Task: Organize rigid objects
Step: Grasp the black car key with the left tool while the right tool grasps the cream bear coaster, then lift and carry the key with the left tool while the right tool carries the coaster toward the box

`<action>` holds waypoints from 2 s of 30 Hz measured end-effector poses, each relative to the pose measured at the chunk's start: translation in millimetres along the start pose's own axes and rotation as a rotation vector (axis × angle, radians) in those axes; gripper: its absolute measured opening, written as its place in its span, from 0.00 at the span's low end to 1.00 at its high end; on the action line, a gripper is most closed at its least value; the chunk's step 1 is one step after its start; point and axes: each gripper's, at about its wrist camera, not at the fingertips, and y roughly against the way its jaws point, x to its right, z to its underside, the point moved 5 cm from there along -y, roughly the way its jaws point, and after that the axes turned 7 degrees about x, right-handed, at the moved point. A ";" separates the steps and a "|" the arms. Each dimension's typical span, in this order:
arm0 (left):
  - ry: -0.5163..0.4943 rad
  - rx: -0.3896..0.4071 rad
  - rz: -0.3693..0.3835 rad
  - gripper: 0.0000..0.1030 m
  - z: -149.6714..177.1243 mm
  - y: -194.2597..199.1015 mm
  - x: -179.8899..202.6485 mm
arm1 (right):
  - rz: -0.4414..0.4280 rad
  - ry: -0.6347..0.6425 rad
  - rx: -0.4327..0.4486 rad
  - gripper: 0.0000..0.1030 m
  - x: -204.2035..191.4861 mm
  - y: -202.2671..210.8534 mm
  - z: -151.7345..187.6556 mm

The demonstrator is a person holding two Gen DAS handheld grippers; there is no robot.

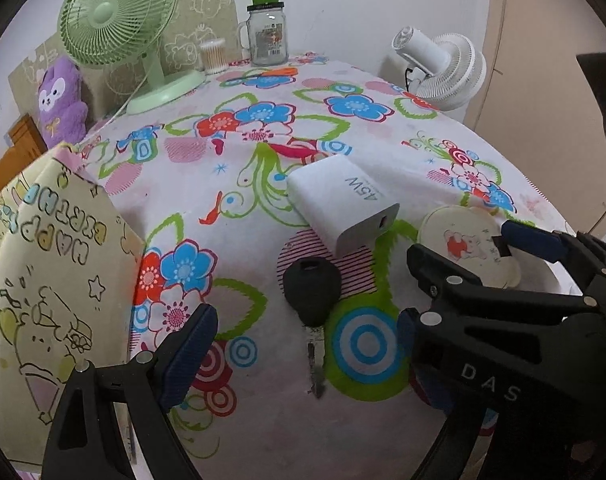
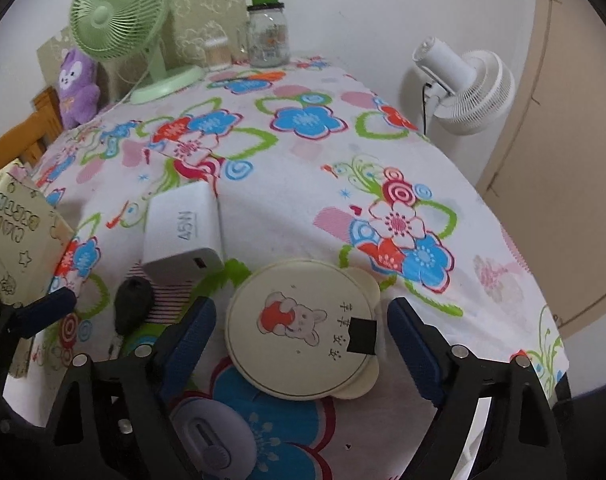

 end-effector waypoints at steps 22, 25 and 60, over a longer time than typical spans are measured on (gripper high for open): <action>0.031 0.026 0.025 0.63 -10.6 -7.9 -10.7 | 0.061 -0.016 0.012 0.78 3.2 -1.4 -10.0; 0.025 0.031 0.037 0.46 -12.4 -7.5 -9.3 | 0.068 -0.015 0.013 0.78 2.6 0.7 -11.9; 0.024 0.094 0.024 0.30 -9.9 48.2 -11.9 | 0.049 -0.001 0.091 0.77 -18.8 58.6 -14.3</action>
